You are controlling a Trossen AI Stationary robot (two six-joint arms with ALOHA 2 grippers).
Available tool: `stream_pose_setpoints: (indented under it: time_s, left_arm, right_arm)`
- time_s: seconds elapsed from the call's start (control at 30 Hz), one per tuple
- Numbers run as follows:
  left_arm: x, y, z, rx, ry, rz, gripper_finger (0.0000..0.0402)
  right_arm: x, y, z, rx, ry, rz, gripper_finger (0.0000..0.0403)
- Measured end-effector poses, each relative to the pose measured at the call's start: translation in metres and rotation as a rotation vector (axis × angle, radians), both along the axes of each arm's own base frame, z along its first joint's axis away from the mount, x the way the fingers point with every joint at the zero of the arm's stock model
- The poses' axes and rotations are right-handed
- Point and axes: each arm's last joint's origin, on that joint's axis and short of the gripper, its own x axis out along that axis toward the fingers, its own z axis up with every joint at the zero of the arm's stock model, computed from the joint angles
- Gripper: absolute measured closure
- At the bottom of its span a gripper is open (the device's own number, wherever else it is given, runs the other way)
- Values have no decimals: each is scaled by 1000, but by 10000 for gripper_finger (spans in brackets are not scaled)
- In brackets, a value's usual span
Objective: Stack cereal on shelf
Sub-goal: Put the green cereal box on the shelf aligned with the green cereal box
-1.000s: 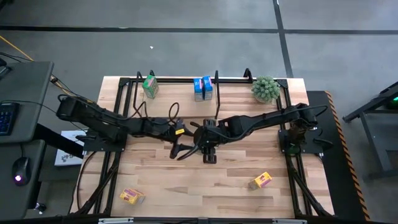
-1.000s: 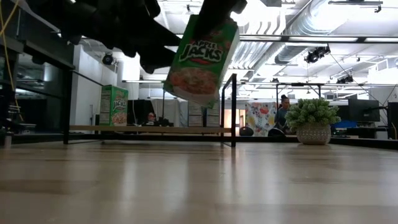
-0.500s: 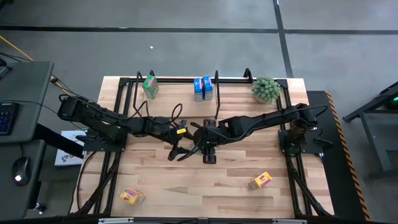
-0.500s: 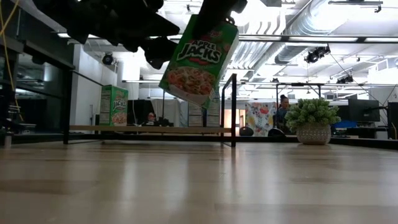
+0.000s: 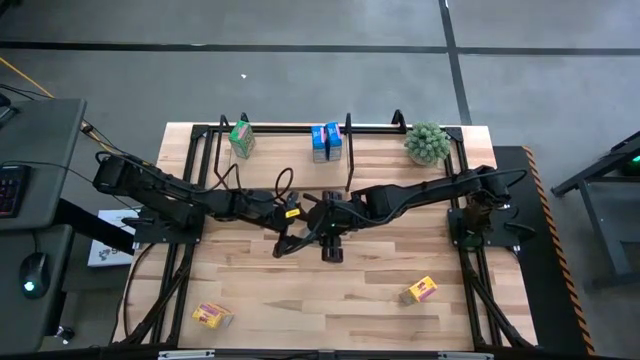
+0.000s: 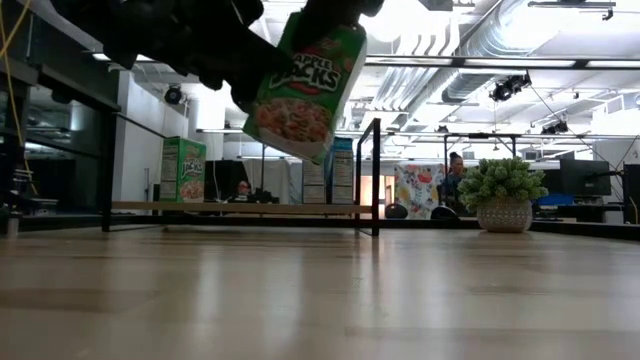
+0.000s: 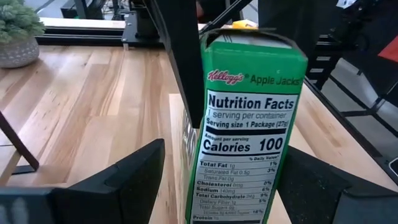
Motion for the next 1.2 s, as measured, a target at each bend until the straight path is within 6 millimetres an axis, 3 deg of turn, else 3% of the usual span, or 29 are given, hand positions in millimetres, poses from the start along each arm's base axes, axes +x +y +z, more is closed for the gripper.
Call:
stream_pose_setpoints:
  time_s: [0.3,0.67,0.83,1.2]
  left_arm:
    - [0,0,0,1,1,-3,142]
    - [0,0,0,26,-3,-14,239]
    - [0,1,1,56,-20,-14,264]
    - [-8,4,5,86,35,45,264]
  right_arm:
    - [1,0,1,2,-20,3,238]
    - [1,0,2,24,-18,2,235]
    - [-5,0,11,57,-25,-20,217]
    - [-32,-4,35,78,11,-43,156]
